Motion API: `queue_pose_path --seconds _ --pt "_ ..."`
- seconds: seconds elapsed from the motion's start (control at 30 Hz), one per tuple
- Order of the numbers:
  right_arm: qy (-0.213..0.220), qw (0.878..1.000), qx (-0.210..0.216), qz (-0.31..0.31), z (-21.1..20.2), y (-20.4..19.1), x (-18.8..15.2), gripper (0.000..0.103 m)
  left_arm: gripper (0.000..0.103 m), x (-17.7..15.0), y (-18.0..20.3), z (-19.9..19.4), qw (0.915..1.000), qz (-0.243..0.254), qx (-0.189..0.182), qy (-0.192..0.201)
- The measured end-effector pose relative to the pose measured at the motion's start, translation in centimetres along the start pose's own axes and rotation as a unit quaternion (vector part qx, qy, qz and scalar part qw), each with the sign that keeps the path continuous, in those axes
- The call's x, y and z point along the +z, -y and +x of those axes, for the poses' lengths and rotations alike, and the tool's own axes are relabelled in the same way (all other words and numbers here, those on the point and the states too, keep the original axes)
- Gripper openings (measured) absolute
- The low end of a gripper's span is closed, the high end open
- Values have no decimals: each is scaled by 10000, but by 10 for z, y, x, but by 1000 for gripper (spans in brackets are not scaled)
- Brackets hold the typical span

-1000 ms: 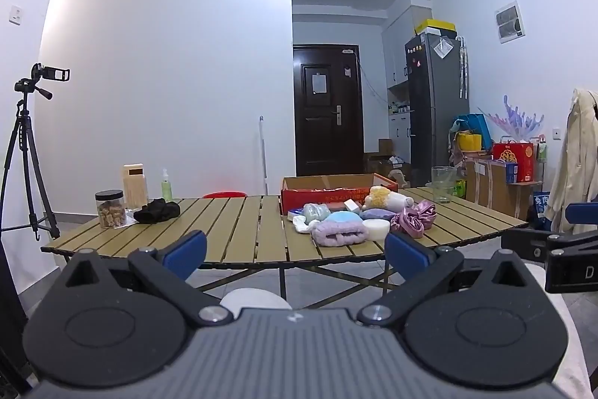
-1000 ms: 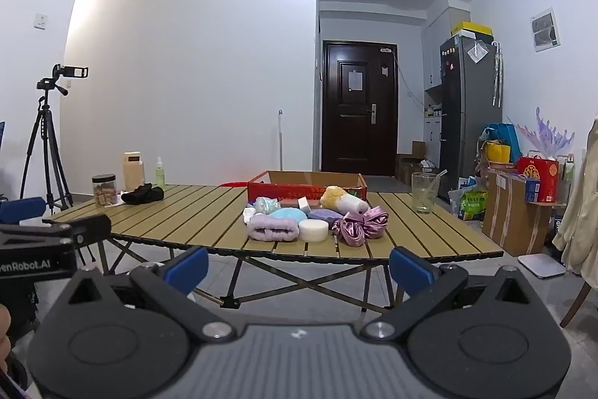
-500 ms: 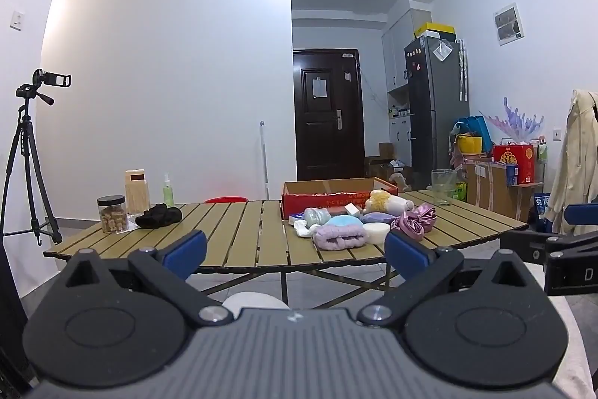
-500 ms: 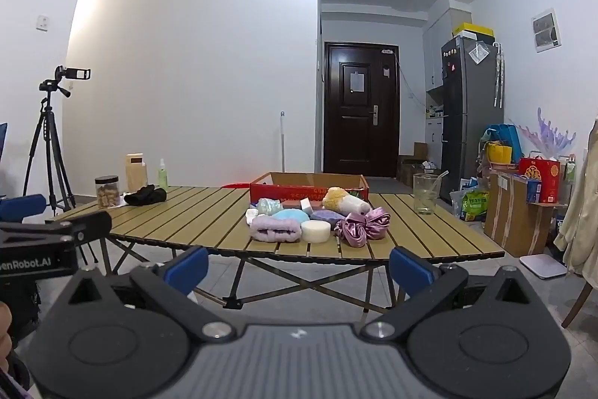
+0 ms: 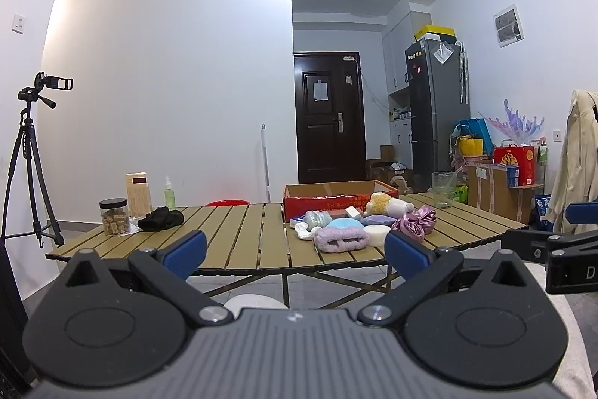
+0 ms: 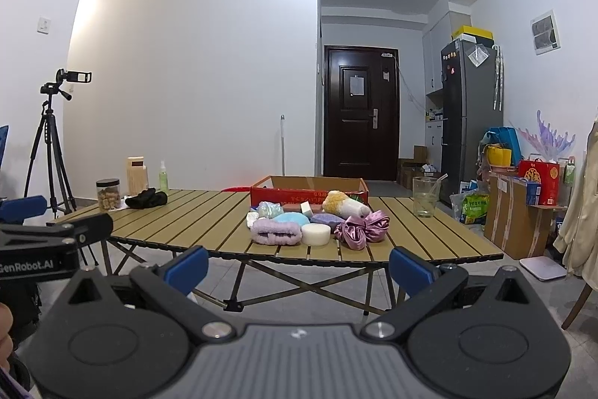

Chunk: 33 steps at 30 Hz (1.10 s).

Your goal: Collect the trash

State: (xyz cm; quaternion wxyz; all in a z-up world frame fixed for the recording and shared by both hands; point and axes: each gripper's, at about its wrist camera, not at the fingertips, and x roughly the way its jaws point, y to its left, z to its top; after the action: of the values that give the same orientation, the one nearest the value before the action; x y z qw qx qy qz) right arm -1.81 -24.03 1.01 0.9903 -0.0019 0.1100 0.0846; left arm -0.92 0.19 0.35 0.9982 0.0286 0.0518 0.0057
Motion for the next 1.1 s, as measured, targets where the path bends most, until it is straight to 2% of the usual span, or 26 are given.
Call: queue_pose_path --seconds 1.1 --pt "23 10000 18 -17 0 1 -1 103 103 -1 0 -1 10000 0 21 18"
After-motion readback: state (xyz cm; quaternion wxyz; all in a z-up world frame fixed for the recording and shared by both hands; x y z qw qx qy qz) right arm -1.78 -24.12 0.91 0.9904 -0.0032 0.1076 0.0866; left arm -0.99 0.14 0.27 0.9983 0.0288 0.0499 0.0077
